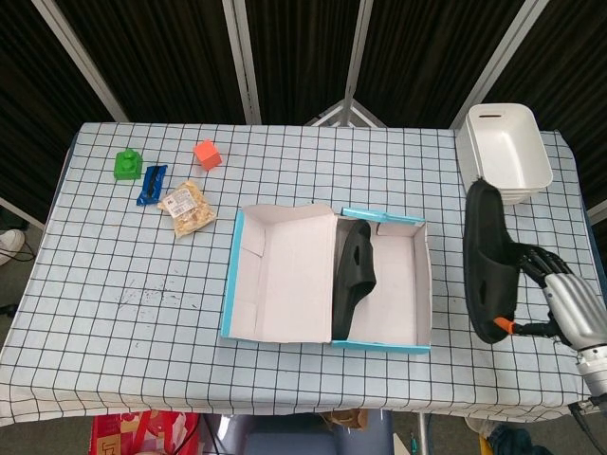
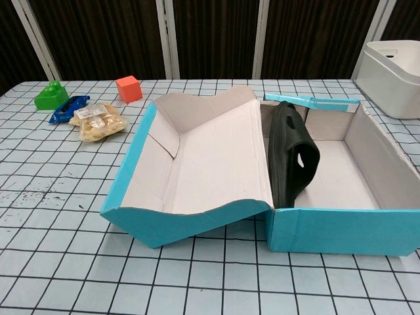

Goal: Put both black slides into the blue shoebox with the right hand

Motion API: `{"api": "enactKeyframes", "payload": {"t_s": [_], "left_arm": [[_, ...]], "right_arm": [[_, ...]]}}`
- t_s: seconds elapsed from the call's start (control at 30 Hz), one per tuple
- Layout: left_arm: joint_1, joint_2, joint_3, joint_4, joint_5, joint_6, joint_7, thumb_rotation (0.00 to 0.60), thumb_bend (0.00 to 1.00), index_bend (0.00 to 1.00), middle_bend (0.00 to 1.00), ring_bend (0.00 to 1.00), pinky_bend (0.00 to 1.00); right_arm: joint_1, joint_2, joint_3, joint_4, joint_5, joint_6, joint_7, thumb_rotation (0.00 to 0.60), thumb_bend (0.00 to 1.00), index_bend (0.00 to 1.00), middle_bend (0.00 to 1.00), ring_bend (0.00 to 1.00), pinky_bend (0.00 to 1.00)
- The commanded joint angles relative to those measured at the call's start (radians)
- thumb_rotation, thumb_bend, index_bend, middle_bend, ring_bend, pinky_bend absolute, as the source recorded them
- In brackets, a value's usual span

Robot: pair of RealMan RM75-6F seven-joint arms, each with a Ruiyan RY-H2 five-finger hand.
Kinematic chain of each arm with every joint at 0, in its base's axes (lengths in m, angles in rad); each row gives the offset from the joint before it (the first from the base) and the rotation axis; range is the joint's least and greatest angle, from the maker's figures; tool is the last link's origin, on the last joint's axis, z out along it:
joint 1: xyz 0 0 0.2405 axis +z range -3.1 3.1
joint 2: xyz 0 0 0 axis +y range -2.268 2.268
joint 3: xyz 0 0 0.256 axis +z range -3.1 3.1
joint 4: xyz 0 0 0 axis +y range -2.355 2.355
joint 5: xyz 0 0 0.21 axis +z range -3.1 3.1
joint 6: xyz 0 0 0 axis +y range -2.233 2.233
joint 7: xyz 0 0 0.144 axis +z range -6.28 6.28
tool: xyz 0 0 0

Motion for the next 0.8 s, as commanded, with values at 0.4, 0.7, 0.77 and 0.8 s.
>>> {"api": "enactKeyframes", "payload": {"t_s": [0.4,0.7,0.77,0.8], "left_arm": [[-0.001,0.024,-0.009,0.021,-0.025,-0.024,-0.079,0.600,0.37,0.01,0.00,0.00,0.03],[-0.010,0.037,-0.011,0.034,-0.038,-0.056,-0.125,0.600,0.37,0.01,0.00,0.00,0.03],[-0.012,0.039,-0.013,0.037,-0.043,-0.062,-0.132,0.600,0.37,0.01,0.00,0.00,0.03],[-0.012,0.040,-0.013,0.038,-0.045,-0.064,-0.134,0.600,0.37,0.01,0.00,0.00,0.03]], "right_arm": [[0.181,-0.375,0.131,-0.233,0.260,-0.016,-0.446,0.600,0.32,0.60,0.17,0.21,0.30],[0.263,-0.607,0.165,-0.123,0.435,0.008,-0.625,0.600,0.32,0.60,0.21,0.27,0.35],[0.271,-0.642,0.162,-0.097,0.454,0.010,-0.644,0.600,0.32,0.60,0.21,0.27,0.35],[0.274,-0.656,0.160,-0.085,0.460,0.010,-0.650,0.600,0.32,0.60,0.21,0.27,0.35]]}}
